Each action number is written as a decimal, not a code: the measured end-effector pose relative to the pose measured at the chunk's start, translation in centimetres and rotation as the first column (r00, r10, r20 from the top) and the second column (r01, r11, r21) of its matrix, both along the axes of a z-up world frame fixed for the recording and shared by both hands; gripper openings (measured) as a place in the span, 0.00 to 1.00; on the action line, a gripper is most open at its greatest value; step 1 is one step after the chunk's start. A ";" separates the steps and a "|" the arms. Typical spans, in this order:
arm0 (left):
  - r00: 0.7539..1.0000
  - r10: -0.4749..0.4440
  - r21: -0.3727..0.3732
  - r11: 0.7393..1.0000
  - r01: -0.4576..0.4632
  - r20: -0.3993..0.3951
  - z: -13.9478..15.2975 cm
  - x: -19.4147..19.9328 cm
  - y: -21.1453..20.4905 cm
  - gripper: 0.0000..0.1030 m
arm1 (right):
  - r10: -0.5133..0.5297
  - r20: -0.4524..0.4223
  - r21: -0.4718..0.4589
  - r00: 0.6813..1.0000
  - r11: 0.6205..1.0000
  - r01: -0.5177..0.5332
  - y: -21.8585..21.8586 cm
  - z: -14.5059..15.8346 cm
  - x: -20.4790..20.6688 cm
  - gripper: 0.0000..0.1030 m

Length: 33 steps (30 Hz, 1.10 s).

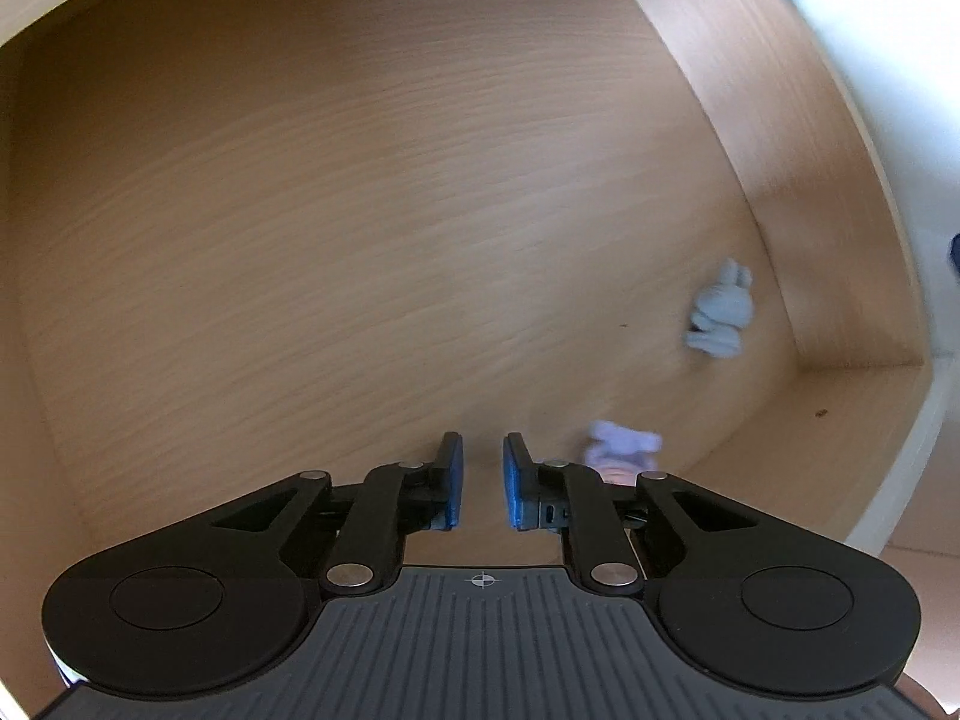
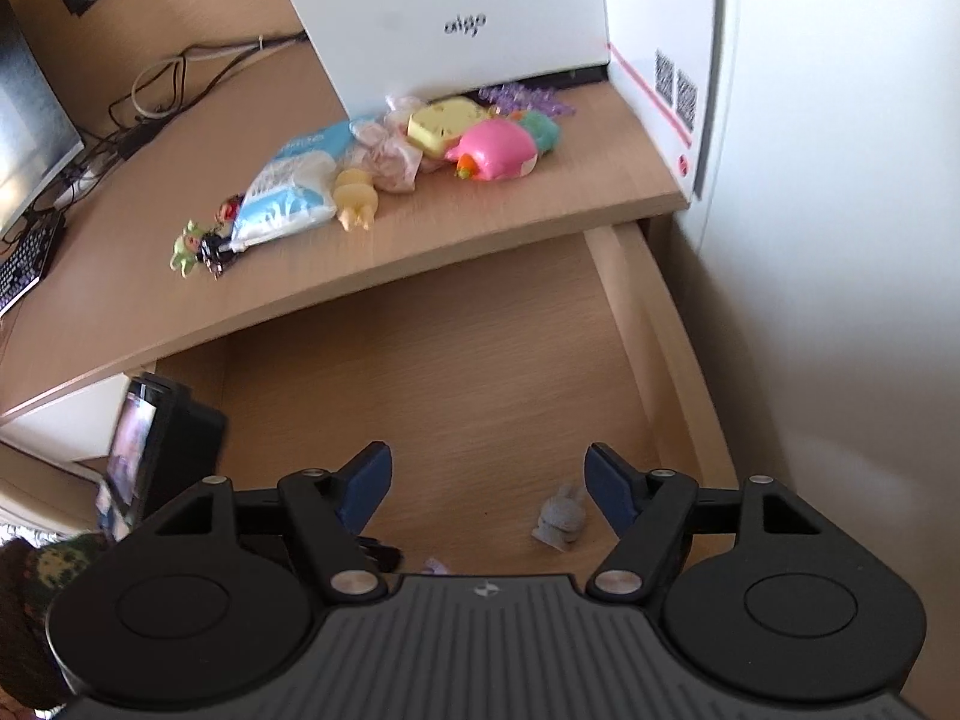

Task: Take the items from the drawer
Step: 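Grasp the purple pig plush in the drawer with the left tool while the right tool releases the yellow figure, then lift the pig plush with the left tool while the right tool grasps the grey bunny figure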

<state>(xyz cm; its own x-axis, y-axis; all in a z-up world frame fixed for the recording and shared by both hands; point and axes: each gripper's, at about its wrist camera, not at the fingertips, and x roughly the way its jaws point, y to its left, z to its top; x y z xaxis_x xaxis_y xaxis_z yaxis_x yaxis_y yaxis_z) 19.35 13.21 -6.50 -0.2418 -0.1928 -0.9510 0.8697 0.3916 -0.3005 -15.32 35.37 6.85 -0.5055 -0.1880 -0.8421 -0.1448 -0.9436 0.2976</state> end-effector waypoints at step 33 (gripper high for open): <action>0.968 -0.166 -0.075 0.985 0.155 -0.186 0.6 -0.6 -1.5 0.27 | 0.039 0.096 -0.017 0.995 0.999 -0.037 2.5 -2.9 -0.3 0.77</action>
<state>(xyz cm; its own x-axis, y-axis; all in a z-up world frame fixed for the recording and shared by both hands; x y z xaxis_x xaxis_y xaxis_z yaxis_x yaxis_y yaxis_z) 18.78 11.73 -5.87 -0.4501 -0.1916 -0.8722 0.8439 0.2279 -0.4856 -15.60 37.86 3.93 -0.4144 -0.2188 -0.8834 -0.1374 -0.9445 0.2984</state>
